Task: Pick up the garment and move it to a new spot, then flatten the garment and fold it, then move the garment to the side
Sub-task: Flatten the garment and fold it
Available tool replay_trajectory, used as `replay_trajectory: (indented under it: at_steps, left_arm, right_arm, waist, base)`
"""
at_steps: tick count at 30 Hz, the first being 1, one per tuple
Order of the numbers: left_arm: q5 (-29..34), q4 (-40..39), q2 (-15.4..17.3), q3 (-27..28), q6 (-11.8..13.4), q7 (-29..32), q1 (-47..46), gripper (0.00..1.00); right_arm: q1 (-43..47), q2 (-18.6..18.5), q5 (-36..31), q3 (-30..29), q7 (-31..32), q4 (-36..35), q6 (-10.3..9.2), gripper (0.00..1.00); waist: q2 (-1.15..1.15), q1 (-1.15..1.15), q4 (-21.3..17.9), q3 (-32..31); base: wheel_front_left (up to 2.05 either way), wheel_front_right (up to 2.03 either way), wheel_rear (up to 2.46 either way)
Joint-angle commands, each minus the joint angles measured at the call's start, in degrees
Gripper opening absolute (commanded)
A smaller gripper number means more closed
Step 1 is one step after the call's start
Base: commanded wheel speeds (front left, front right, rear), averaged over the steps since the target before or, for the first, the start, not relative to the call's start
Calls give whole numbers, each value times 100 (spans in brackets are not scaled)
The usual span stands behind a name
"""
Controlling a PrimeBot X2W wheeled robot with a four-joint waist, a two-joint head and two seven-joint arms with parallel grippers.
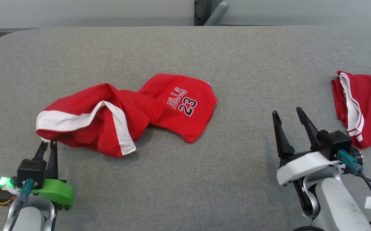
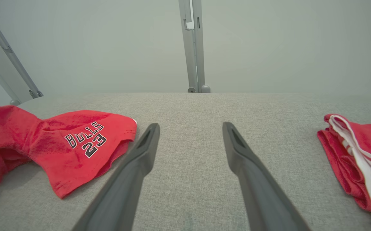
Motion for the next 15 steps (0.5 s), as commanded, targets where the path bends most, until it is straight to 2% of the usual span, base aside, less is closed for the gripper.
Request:
replay_trajectory:
  at_steps: [1, 9, 15]
  left_arm:
    - [-68, 84, -80, 42, 76, 4, -10, 100]
    - [-268, 420, -489, 423, 473, 4, 338, 100]
    - [-280, -23, -820, 619, 537, 4, 779, 100]
  right_arm:
    - [39, -38, -6, 7, -13, 31, -12, 100]
    - [82, -47, 28, 77, -12, 46, -12, 100]
    - [128, -6, 80, 248, -13, 32, -12, 100]
  waist:
    - [0, 0, -169, 8]
    - [0, 0, -400, -61]
    - [0, 0, -152, -256]
  base:
    - [0, 0, 0]
    - [0, 0, 0]
    - [0, 0, 0]
